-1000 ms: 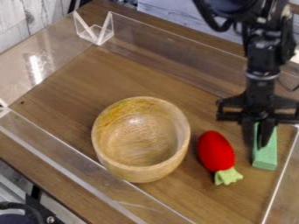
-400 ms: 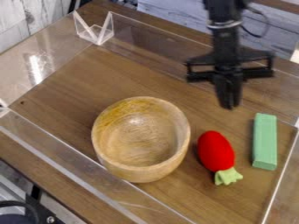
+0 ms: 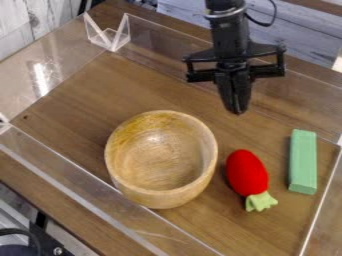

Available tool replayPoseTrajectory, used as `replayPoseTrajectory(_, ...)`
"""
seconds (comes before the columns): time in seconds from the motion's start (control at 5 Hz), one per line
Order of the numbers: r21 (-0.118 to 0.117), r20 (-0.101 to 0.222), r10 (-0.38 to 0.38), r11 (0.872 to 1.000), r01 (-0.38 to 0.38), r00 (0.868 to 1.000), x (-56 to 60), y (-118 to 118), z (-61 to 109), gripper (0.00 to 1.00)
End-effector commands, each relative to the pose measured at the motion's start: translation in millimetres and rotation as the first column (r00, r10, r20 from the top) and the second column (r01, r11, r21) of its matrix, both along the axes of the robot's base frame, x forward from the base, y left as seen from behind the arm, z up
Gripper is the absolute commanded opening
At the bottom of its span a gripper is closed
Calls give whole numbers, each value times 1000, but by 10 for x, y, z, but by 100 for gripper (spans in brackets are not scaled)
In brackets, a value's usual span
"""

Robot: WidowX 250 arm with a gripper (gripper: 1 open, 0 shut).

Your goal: Put the green block in the brown bowl

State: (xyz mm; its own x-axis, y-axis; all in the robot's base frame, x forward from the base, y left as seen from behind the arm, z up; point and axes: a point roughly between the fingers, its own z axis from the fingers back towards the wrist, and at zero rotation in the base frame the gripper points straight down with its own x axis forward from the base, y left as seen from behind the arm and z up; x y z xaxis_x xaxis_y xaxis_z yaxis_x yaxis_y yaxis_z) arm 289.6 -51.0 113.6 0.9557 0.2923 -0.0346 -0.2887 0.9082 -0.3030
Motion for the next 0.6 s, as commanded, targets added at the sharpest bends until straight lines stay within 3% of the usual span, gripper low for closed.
replayPoseTrajectory(0.0, -3, 44, -70, 997, 71, 997, -91, -10, 193, 0)
replayPoseTrajectory(0.4, -5, 37, -140, 990, 140, 990, -156, 145, -52, 0)
